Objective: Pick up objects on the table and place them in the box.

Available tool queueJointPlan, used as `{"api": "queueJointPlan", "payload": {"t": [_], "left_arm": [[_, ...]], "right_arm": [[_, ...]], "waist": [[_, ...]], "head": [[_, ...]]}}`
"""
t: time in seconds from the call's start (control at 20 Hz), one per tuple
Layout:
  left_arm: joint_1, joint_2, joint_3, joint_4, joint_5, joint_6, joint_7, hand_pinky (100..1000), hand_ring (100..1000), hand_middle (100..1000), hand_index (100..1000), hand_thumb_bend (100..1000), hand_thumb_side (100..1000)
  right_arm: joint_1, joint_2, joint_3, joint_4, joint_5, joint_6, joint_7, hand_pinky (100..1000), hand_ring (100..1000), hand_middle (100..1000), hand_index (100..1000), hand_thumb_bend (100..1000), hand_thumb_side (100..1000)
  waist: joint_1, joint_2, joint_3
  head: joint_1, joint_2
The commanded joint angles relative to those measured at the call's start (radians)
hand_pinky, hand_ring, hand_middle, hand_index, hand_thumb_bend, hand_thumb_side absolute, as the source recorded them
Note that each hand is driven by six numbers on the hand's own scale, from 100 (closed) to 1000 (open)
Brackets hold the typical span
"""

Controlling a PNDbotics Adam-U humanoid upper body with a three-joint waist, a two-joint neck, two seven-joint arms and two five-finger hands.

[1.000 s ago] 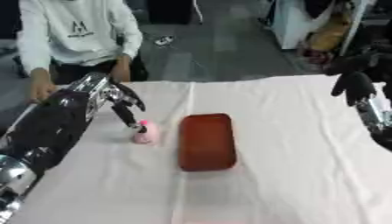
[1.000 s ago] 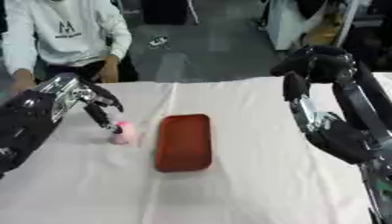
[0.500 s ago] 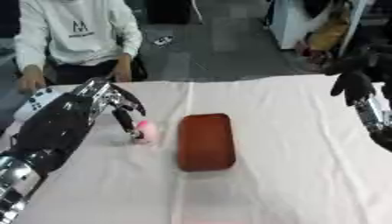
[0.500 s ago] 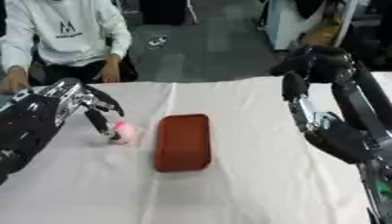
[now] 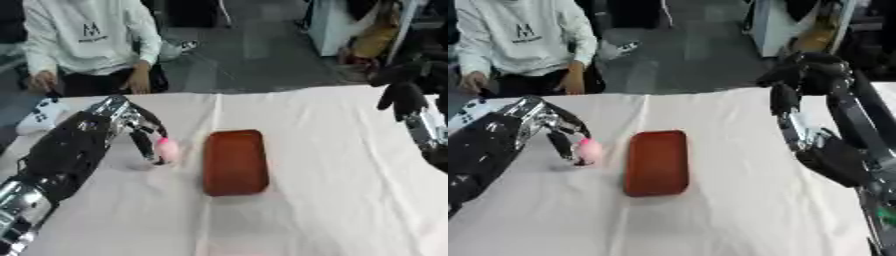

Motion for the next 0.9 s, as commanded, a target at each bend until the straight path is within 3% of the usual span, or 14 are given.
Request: {"api": "queueJointPlan", "payload": {"t": [0.05, 0.9], "left_arm": [[-0.022, 0.014, 0.003, -0.009, -0.008, -0.196, -0.191, 1000, 1000, 1000, 1000, 982, 643], [-0.011, 0.001, 0.017, 0.000, -0.048, -0.186, -0.191, 1000, 1000, 1000, 1000, 880, 511]], "right_arm": [[-0.014, 0.001, 0.000, -0.010, 0.002, -0.002, 0.003, 258, 439, 580, 665, 100, 753], [-0.024, 0.013, 0.003, -0.011, 0.002, -0.005, 0.009, 259, 439, 580, 662, 100, 753]], "waist": [[-0.002, -0.011, -0.003], [0.000, -0.007, -0.016]], "head": [[0.014, 0.001], [0.019, -0.003]]}}
